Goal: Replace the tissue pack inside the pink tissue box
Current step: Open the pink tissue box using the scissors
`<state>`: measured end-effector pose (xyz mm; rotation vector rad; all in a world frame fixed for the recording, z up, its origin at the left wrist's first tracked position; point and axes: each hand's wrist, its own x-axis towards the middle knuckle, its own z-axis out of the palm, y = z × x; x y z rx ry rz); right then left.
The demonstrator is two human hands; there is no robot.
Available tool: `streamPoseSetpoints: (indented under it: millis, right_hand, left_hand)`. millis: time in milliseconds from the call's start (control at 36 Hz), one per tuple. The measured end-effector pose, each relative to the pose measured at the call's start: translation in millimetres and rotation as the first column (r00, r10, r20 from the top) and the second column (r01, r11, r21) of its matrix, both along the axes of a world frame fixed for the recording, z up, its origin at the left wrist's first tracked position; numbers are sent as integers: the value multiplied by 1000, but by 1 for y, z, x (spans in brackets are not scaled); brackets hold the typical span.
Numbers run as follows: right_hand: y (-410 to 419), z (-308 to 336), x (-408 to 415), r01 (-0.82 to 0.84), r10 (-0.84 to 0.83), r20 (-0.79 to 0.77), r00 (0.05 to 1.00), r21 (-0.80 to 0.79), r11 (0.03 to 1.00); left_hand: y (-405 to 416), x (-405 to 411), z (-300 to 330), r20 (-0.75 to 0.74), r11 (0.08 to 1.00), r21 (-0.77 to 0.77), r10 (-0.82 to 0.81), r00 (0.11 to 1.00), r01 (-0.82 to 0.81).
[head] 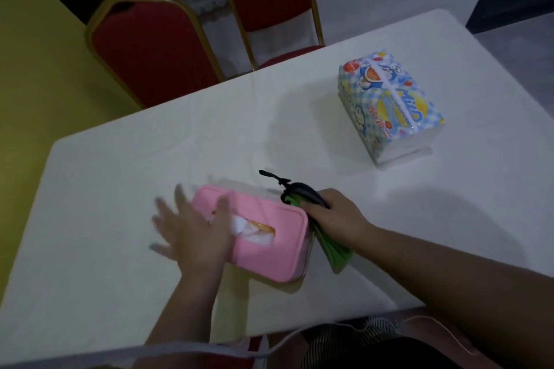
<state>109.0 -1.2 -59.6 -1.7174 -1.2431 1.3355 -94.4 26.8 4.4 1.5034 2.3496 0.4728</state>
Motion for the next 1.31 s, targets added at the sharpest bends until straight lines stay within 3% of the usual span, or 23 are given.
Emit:
streamPoseSetpoints:
  millis: [56,111,167,389,667,833,1306]
  right_hand:
    - [-16,-3,-8,13,-13,0,1000,54,998]
    - [-34,-5,-17,29,-30,13,999,81,996]
    - [-53,-5,-23,40,-41,20,999,56,998]
    - [-84,-11,-29,144,-134,-104,985,95,985]
    - [-50,-13,-33,212,-202,-237,950,20,977]
    - [-5,-21,-39,182,-174,-156,972,39,983]
    - [74,1,-34,154,-150,-160,976,14,988]
  left_hand:
    - [-1,-6,-11,186,953,-32,301,935,-301]
    - [0,-10,-20,317,931,-60,360,877,-360]
    - [4,-11,-23,367,956,-3,275,889,-295]
    - [19,10,-24,289,996,53,53,956,-71]
    - [24,18,-30,208,996,50,-77,975,68]
    - [26,21,-31,173,992,57,-125,977,116]
    - [37,25,-29,180,968,54,-252,951,246]
